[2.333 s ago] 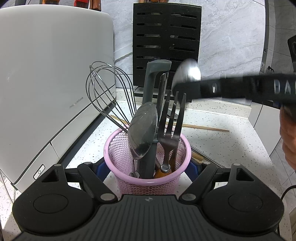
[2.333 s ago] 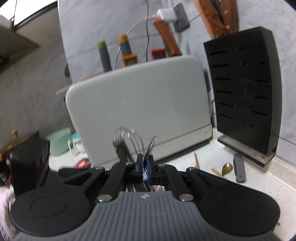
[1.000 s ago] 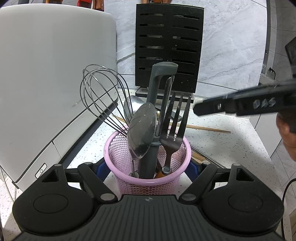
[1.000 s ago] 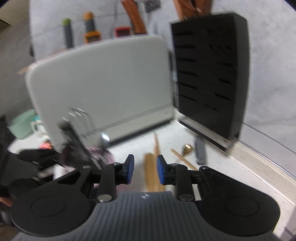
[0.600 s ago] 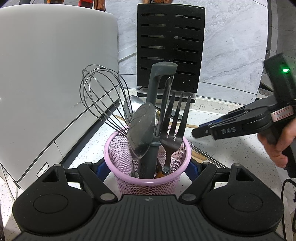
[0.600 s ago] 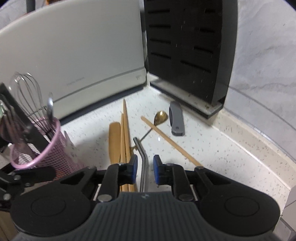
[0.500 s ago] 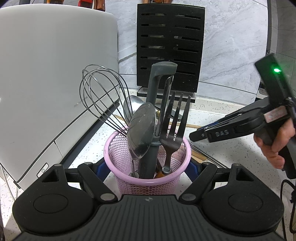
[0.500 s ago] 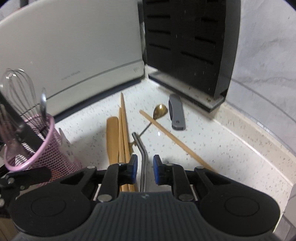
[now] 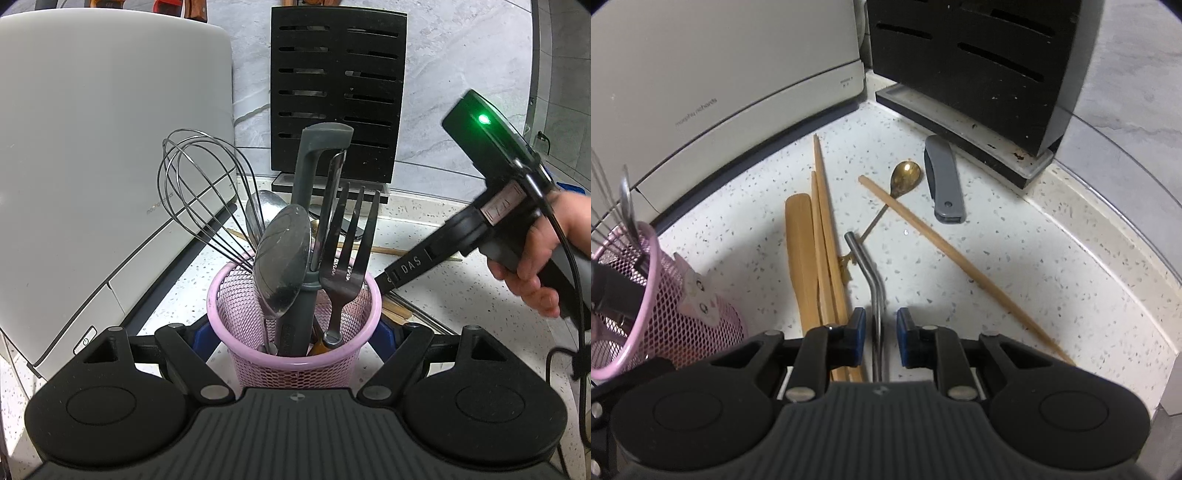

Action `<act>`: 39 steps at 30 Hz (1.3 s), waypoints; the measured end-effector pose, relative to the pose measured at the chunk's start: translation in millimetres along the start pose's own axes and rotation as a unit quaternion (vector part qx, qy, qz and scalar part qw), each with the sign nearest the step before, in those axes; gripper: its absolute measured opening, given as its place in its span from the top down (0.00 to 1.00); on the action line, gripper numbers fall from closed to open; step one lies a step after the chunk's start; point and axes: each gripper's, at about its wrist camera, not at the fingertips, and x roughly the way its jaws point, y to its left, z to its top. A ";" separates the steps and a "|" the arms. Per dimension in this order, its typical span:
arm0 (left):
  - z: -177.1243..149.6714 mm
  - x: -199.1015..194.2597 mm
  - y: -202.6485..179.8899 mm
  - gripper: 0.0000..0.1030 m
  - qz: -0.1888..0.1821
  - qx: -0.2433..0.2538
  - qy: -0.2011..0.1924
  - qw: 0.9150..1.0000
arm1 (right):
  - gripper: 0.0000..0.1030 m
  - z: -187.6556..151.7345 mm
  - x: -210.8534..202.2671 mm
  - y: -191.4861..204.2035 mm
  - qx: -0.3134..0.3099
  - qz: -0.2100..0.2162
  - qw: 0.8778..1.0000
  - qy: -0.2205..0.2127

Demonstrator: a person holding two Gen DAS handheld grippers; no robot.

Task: Organize utensils
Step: 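Move the right gripper to the pile and grasp the bent metal straw, then lift the bent metal straw with the right gripper over the pink cup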

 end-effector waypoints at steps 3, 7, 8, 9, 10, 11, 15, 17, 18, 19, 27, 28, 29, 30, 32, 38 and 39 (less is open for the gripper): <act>0.4 0.1 0.3 0.10 -0.001 0.000 0.001 1.000 | 0.86 8.6 2.8 0.2 -0.009 -0.001 1.000 0.025; 0.9 0.2 -0.6 0.10 0.000 0.000 0.001 1.000 | 0.86 19.8 7.9 7.6 -0.042 -0.016 0.997 0.068; 0.9 0.3 -0.7 0.10 0.000 0.000 0.001 1.000 | 0.86 23.1 9.5 10.1 -0.051 -0.020 0.995 0.081; 1.1 0.4 -0.9 0.10 0.000 -0.001 0.002 1.000 | 0.86 26.5 11.8 12.2 -0.055 -0.023 0.994 0.091; 1.3 0.5 -1.0 0.10 0.000 -0.001 0.002 1.000 | 0.88 29.0 13.8 13.7 -0.057 -0.026 0.993 0.099; 1.3 0.5 -1.1 0.10 0.001 -0.001 0.002 1.000 | 0.90 31.9 15.3 14.7 -0.058 -0.026 0.992 0.108; 1.2 0.4 -1.5 0.10 0.001 -0.001 0.002 1.000 | 0.95 41.0 20.4 16.9 -0.055 -0.024 0.990 0.131; 0.9 -0.1 -1.4 0.10 0.001 -0.001 0.002 1.000 | 0.96 43.2 22.5 17.6 -0.056 -0.024 0.990 0.130; 0.7 -0.3 -1.3 0.10 0.000 -0.001 0.002 1.000 | 0.96 42.6 22.1 17.9 -0.055 -0.024 0.990 0.127; 0.8 -0.1 -1.3 0.10 0.000 -0.001 0.002 1.000 | 0.96 41.3 21.5 17.9 -0.056 -0.024 0.991 0.123; -0.1 0.5 -0.1 0.10 -0.003 0.001 -0.001 1.000 | 0.97 30.2 2.7 10.6 -0.049 -0.017 0.996 0.078; 0.0 0.7 0.0 0.10 -0.003 0.001 -0.001 1.000 | 0.97 29.2 -2.6 10.9 -0.050 -0.014 0.996 0.070; -0.1 0.6 0.1 0.10 -0.003 0.001 -0.001 1.000 | 0.97 27.8 -9.1 11.5 -0.052 -0.011 0.997 0.060; -0.2 0.5 0.1 0.10 -0.003 0.001 -0.001 1.000 | 0.97 26.0 -16.6 12.1 -0.054 -0.008 0.997 0.047; -0.1 0.2 0.2 0.10 -0.003 0.001 -0.002 1.000 | 0.97 22.7 -31.2 12.5 -0.053 -0.001 0.998 0.021; -0.7 -0.1 0.1 0.10 -0.004 0.000 -0.002 1.000 | 0.97 5.2 -81.7 7.0 -0.033 0.034 0.995 -0.085; -0.7 -0.1 -0.1 0.10 -0.003 0.000 -0.002 1.000 | 0.97 2.3 -89.7 6.1 -0.027 0.043 0.993 -0.104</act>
